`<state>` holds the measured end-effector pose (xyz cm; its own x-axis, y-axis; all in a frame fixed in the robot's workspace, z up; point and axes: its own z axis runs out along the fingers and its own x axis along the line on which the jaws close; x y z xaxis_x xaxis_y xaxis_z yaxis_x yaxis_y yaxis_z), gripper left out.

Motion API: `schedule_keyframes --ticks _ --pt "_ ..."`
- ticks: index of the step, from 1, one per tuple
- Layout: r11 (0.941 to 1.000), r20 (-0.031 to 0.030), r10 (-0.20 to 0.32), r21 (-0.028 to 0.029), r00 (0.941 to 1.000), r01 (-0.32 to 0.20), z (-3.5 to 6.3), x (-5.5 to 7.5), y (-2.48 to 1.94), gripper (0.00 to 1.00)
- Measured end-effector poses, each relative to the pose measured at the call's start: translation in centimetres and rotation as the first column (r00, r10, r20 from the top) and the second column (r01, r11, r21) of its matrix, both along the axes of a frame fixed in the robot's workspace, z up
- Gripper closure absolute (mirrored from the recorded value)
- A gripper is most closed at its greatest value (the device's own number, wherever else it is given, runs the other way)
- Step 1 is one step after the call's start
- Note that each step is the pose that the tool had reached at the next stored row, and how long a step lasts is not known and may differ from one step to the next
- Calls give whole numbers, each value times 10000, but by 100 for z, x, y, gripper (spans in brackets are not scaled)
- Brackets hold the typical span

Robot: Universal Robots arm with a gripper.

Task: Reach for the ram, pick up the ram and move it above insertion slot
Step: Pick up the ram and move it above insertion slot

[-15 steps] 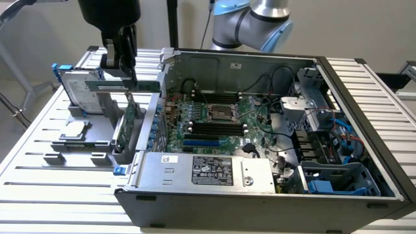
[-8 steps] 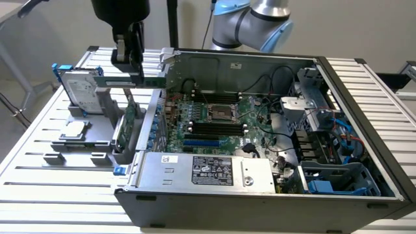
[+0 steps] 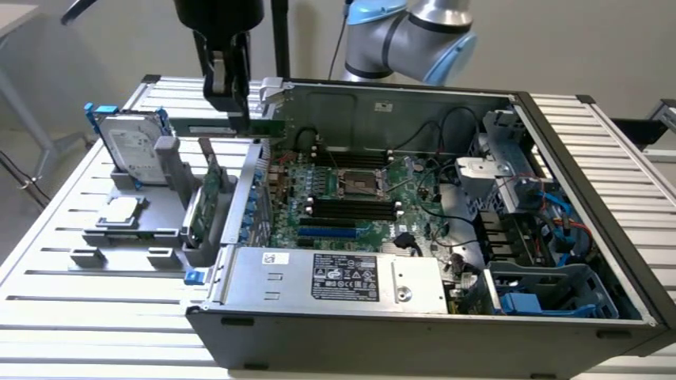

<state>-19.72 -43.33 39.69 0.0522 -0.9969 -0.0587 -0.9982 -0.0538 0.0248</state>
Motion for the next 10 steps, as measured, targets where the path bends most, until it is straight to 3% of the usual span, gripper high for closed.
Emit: schedule_keyframes --ticks 10 --pt "10000 -1 -1 96 10000 1 48 235 67 87"
